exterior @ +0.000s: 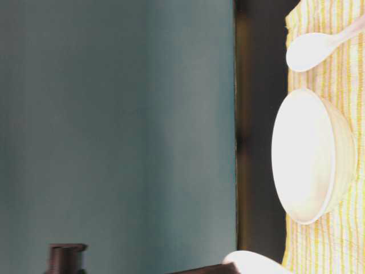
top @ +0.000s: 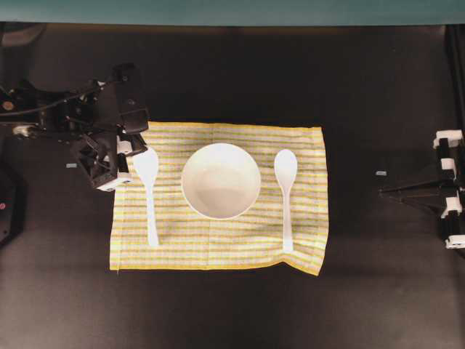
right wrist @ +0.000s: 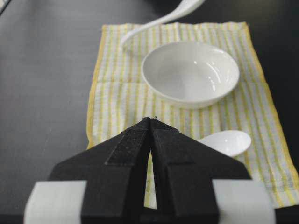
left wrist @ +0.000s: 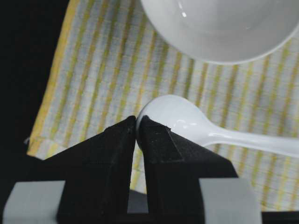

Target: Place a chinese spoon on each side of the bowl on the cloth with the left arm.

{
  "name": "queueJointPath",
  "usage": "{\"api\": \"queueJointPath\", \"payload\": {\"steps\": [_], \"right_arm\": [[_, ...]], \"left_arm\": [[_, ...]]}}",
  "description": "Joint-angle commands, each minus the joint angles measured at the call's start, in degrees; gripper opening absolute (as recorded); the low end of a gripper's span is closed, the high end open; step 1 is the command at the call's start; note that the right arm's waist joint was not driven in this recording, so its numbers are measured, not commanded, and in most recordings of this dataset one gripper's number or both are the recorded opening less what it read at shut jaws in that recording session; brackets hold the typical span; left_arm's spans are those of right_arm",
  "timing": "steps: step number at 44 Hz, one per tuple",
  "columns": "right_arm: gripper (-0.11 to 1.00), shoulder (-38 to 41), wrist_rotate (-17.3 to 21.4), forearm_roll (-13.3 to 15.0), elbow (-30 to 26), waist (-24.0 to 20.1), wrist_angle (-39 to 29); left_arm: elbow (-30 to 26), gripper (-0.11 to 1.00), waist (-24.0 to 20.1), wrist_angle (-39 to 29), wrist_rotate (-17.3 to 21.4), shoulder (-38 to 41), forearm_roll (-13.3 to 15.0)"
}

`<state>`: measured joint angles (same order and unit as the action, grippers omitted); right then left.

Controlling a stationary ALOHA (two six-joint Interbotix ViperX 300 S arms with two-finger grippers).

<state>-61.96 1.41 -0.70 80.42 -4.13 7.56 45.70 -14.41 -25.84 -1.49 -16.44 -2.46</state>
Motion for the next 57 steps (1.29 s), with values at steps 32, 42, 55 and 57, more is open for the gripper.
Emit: {"api": "queueJointPath", "payload": {"steps": [32,42,55,57], "right_arm": [[-0.01,0.1,-0.5,-0.1,-0.1,0.0,0.7],[-0.01,0.0,-0.5,-0.1,0.1,0.0,0.7],[-0.01,0.1,-0.5,-0.1,0.3,-0.1,0.6],[-0.01,0.1,-0.5,-0.1,0.3,0.0,0.7]], "left_arm": [[6.1,0.05,-3.8,21.9,6.2,13.0,-0.2],[6.9,0.37,-3.8,26.5,6.3,14.4,-0.2],[7.0,0.87,-3.6,26.4,6.2,8.9,-0.2],[6.9,0.87,-3.5,26.1,6.2,7.0,-0.2]]}}
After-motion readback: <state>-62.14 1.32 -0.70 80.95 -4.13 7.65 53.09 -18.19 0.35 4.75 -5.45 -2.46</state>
